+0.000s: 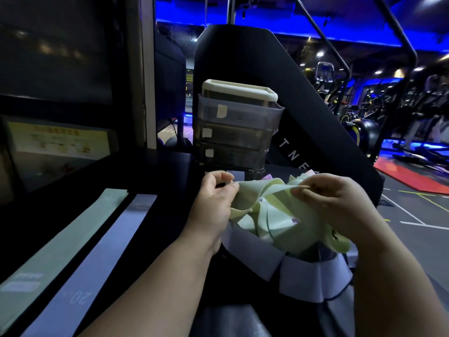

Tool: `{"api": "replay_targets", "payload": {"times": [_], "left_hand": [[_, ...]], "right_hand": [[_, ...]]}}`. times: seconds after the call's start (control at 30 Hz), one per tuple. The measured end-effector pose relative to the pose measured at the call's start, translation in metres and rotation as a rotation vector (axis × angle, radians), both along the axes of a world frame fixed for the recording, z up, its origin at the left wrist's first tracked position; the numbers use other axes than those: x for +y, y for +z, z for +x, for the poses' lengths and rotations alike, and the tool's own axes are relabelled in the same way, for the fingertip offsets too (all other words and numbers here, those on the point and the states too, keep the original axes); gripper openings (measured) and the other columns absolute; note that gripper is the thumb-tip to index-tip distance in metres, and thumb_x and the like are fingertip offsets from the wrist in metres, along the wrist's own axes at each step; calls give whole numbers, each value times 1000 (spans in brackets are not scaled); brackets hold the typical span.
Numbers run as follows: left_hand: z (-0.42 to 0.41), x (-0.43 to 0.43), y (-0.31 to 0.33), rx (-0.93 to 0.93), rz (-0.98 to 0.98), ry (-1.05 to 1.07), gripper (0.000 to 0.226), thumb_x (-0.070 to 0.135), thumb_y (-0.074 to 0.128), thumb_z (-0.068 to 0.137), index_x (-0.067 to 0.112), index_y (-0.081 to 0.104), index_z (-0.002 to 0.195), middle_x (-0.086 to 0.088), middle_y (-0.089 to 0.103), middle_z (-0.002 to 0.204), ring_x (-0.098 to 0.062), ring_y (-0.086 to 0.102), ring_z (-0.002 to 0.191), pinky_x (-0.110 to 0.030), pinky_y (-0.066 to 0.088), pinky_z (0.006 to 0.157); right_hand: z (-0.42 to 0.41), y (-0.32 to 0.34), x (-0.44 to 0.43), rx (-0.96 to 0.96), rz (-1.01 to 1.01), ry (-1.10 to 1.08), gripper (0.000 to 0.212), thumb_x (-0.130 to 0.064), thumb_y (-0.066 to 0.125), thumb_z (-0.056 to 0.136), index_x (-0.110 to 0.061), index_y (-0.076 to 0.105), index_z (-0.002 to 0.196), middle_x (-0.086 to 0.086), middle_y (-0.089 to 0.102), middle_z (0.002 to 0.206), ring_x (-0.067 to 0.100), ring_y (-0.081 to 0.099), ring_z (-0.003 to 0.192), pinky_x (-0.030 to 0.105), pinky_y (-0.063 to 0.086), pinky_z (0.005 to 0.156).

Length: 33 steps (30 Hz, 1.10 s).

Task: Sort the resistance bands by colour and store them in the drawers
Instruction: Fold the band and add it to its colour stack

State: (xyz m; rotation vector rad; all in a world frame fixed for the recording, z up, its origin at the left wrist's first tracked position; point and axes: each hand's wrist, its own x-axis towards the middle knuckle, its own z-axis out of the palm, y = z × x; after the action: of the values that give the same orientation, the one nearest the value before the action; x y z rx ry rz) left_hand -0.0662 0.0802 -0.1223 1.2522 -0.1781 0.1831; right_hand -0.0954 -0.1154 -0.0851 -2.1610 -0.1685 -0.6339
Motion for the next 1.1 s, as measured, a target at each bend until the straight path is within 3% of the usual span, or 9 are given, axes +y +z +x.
{"api": "replay_targets", "payload": {"times": [0.17,0.23,0.37,0.57,0.67,0.73,0.87,1.0,1.1], "left_hand": [[5,11,8,-8,-208,70,19,4,47,97,18,58,91,-2,61,77,-6,57,56,-16,47,48],[9,19,10,4,-210,143,22,5,47,97,21,60,88,0,61,75,-6,56,54,-16,46,47],[13,27,10,28,-226,210,25,8,48,98,22,61,83,1,62,77,-1,57,52,-14,44,45],[12,28,12,51,-262,216,25,10,48,99,21,64,84,2,65,77,-4,61,60,-17,49,55],[14,29,11,87,-284,217,24,16,49,100,21,66,83,4,67,77,-9,62,68,-24,50,63],[15,29,10,106,-293,209,24,20,51,100,20,66,82,6,68,72,-10,62,68,-26,49,65],[14,30,10,109,-305,144,23,34,55,97,18,66,83,4,67,70,-13,61,70,-29,47,68],[8,27,12,41,-252,-34,39,44,70,76,17,68,104,4,72,82,-9,65,73,-22,50,64],[9,23,9,13,-181,-118,61,24,83,63,15,60,119,-1,72,97,-7,68,75,-17,51,61]], "right_hand": [[0,-3,-1,195,-59,28,31,-48,84,57,-26,72,75,-5,69,70,5,57,61,21,44,58],[-1,-3,0,306,-125,28,34,-46,87,54,-33,69,80,-10,69,79,0,60,69,15,45,60],[-5,0,1,302,-186,29,36,-32,88,63,-42,62,84,-20,63,89,-8,56,84,7,42,68],[-5,-1,-1,330,-154,62,56,-47,86,46,-48,61,97,-15,66,94,-3,59,91,3,42,68],[-3,-4,-6,381,-112,84,64,-52,84,40,-47,63,101,-13,68,98,2,62,95,11,48,77],[1,-8,-9,346,-94,70,59,-44,89,52,-44,65,106,-10,71,99,8,65,96,24,52,85],[7,-10,-8,150,123,27,37,-20,82,74,-35,67,105,4,72,95,23,72,81,39,59,77],[8,-6,-3,-91,208,-116,39,-25,78,79,-29,61,114,-2,68,93,15,66,81,30,53,76],[6,-6,1,-123,262,-153,38,-34,76,80,-26,58,113,3,65,93,18,65,81,34,54,74]]}}
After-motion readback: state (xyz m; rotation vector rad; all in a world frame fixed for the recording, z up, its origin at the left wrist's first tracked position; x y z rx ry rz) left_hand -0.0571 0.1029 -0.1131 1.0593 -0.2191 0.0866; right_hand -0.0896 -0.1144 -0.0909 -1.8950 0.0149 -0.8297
